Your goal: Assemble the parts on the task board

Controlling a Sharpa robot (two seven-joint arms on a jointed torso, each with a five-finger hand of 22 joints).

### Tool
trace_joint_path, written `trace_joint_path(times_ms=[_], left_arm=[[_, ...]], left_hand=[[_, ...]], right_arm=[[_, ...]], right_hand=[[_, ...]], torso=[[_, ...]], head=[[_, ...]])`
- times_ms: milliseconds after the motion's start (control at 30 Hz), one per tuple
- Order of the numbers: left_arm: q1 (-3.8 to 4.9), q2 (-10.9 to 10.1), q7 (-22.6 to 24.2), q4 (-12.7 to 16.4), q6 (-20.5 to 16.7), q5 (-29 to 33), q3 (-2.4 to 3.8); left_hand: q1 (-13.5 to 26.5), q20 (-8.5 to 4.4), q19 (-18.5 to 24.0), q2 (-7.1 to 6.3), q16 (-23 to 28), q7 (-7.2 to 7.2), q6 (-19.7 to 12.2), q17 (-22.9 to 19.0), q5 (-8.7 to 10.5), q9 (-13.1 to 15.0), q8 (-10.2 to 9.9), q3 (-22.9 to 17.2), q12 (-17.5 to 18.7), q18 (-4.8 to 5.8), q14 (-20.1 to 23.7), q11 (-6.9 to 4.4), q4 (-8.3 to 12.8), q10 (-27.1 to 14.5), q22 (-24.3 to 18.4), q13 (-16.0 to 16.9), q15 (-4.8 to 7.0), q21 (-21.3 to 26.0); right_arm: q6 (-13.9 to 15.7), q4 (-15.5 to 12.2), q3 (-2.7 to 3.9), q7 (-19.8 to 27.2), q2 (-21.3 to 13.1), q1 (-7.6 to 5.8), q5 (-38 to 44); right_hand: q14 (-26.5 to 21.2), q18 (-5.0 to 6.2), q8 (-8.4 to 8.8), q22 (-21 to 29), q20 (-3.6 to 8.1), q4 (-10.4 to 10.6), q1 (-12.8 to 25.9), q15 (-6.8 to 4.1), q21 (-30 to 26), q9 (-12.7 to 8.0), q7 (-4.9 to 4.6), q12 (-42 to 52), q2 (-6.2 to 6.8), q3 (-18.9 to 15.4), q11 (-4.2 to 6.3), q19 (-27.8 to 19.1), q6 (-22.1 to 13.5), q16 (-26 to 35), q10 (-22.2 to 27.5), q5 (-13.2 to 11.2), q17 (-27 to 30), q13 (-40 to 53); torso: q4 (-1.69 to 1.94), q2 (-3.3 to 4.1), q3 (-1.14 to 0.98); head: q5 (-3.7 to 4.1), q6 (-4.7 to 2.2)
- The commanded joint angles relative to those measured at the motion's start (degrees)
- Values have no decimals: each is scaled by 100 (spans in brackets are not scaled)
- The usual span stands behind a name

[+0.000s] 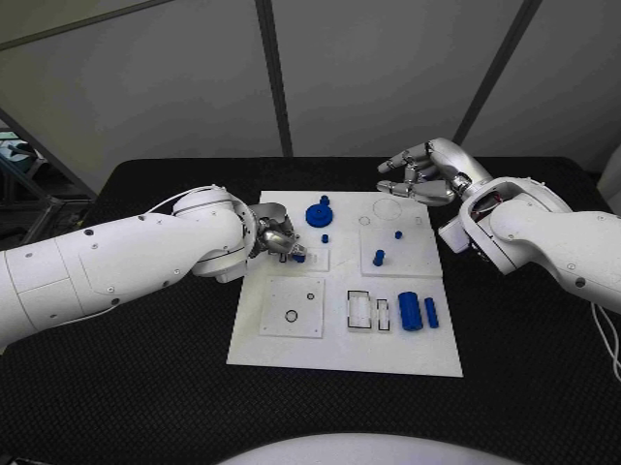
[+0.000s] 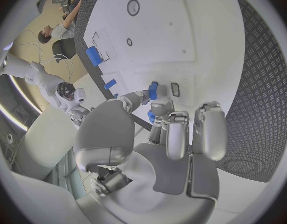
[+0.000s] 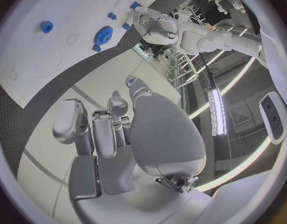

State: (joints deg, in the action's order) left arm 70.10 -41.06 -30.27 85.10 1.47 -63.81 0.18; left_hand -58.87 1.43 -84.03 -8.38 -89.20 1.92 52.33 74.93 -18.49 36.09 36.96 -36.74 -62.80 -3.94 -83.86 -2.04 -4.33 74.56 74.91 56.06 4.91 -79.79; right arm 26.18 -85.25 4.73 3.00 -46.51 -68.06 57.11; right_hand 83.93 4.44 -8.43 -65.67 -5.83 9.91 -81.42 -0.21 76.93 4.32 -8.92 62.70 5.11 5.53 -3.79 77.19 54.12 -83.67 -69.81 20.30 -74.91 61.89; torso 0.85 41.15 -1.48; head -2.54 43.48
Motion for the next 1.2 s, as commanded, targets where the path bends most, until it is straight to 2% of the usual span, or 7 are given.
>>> trace_joint_path(times_ms=[33, 800, 1200], left_arm=[[-5, 10, -38, 0, 127, -25, -7], [-5, 23, -34, -7, 140, -25, -7], [-5, 27, -35, -23, 80, -25, -7]], left_hand=[[91, -37, -89, 1, -44, -2, 51, 1462, -3, -9, 16, 61, -33, 105, -601, -4, -19, 48, 247, 23, 36, -45], [280, -45, -109, -17, -80, -22, 138, 1507, -5, -41, 4, 280, -134, 114, -614, -19, -146, 108, 295, 124, 47, -69], [439, -45, -113, -3, -80, -19, 183, 1507, 3, -67, -13, 503, -155, 116, -614, -15, -292, 116, 308, 137, 45, -66]], right_arm=[[1, -10, 3, 24, -1, -9, 14], [5, -22, 3, 23, -13, -9, 14], [10, -24, 3, 25, -14, -9, 14]], right_hand=[[322, 59, -29, 7, 18, 23, 63, -30, -21, -10, 0, -35, 7, -6, -2, -31, -43, 25, -9, 42, -369, -7], [322, 59, -30, 9, 18, 27, 69, -30, -23, -11, 0, -34, 6, -8, -2, -31, -45, 25, -11, 46, -370, -8], [323, 59, -31, 7, 19, 31, 74, -30, -22, -11, 0, -36, 5, -9, -2, -29, -46, 26, -10, 49, -370, -12]], torso=[[0, -1, 0], [5, -1, 3], [4, -1, 4]], head=[[4, 1], [10, 19], [13, 24]])
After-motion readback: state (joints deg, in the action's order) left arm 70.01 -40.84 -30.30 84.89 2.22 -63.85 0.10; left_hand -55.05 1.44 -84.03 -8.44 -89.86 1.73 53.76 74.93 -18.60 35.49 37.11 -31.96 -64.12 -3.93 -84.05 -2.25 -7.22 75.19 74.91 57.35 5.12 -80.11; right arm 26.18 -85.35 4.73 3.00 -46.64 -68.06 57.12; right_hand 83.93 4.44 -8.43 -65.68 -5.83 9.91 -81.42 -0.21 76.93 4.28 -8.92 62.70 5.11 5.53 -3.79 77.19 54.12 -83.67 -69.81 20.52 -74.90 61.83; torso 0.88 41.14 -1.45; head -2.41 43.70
